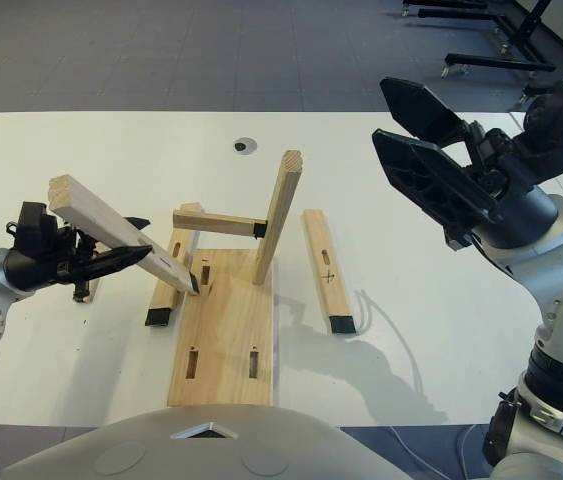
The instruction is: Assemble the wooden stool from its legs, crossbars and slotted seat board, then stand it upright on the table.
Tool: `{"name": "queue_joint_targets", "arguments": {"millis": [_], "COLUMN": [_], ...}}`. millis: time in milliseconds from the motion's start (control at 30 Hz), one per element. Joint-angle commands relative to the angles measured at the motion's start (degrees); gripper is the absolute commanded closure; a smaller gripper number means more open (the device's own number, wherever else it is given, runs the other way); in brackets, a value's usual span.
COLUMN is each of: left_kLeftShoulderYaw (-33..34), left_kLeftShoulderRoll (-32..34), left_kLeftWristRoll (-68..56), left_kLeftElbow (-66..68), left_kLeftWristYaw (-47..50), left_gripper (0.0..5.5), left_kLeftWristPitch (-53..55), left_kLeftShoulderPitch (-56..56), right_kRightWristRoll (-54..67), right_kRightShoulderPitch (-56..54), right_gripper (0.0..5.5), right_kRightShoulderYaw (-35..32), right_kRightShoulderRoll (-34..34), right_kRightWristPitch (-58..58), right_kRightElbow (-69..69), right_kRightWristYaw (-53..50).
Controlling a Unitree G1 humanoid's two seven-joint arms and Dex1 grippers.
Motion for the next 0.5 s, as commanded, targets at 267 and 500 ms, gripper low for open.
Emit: {"name": "queue_joint_targets", "arguments": {"millis": [267,500], "left_kLeftShoulderYaw": [-2.35,-4.25], "left_kLeftShoulderRoll": [-2.60,0.21], "left_kLeftWristRoll": [4.66,5.80], "left_kLeftElbow": [1.20,2.32], "left_kLeftWristYaw": [-2.85,-5.64], "left_gripper": [3.48,3.48], "left_kLeftWristPitch": [-9.23,-7.31], "left_kLeftShoulderPitch": [-2.93,-3.15], "right_kRightWristRoll": [-0.08,-0.66], "right_kRightShoulderPitch": [-2.71,-1.73], "right_gripper": [0.14,0.14], "right_kRightShoulderYaw": [1.27,2.35], "right_kRightShoulderRoll": [-0.99,-1.21], "right_kRightWristPitch": [0.79,1.42], "right_kRightElbow": [1.00,-1.03], "right_kRightWristYaw": [0.59,2.02]}}
